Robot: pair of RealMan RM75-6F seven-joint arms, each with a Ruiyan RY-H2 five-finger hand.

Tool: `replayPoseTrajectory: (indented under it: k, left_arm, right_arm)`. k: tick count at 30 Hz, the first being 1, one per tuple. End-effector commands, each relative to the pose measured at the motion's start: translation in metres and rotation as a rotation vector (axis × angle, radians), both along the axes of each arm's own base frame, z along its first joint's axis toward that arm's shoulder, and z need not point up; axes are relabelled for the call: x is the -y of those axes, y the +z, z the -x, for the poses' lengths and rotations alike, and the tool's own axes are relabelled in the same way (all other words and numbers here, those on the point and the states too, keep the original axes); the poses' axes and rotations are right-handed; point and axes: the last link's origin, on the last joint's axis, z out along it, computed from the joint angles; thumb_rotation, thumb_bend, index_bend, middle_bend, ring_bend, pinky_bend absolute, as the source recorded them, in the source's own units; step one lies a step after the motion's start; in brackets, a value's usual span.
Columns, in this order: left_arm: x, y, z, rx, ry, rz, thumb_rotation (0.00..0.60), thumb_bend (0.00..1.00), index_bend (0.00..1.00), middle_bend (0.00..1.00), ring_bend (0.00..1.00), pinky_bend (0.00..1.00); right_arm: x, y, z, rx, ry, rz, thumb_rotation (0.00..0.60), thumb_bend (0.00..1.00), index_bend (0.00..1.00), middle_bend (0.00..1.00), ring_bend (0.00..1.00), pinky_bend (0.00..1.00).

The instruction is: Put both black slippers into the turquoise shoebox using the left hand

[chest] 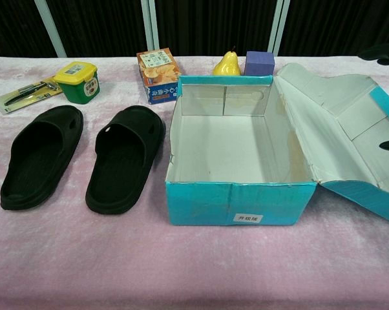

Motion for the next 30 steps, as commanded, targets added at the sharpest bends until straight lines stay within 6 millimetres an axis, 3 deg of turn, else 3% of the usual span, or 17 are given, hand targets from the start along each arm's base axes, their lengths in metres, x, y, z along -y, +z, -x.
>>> replayPoseTrajectory:
  k: [1, 11, 20, 30]
  left_arm:
    - [0.002, 0.0, 0.0, -0.007, -0.007, -0.005, 0.6, 0.0, 0.12, 0.18, 0.1, 0.14]
    - [-0.003, -0.001, 0.007, -0.083, 0.063, -0.061, 0.6, 0.0, 0.13, 0.18, 0.1, 0.14]
    - [-0.037, 0.001, 0.049, -0.616, 0.439, -0.273, 0.6, 0.0, 0.14, 0.18, 0.1, 0.17]
    - [-0.064, -0.013, 0.081, -0.906, 0.682, -0.154, 0.6, 0.0, 0.08, 0.14, 0.1, 0.15]
  right_arm:
    - [0.0, 0.0, 0.0, 0.004, 0.0, 0.0, 0.6, 0.1, 0.01, 0.04, 0.0, 0.07]
    - [-0.001, 0.0, 0.001, 0.0, 0.006, 0.004, 0.6, 0.1, 0.01, 0.04, 0.0, 0.07]
    - [-0.014, 0.016, 0.025, -0.065, -0.073, 0.096, 0.6, 0.1, 0.01, 0.04, 0.0, 0.07]
    - [-0.03, 0.033, 0.049, -0.065, -0.178, 0.16, 0.6, 0.1, 0.01, 0.03, 0.0, 0.07]
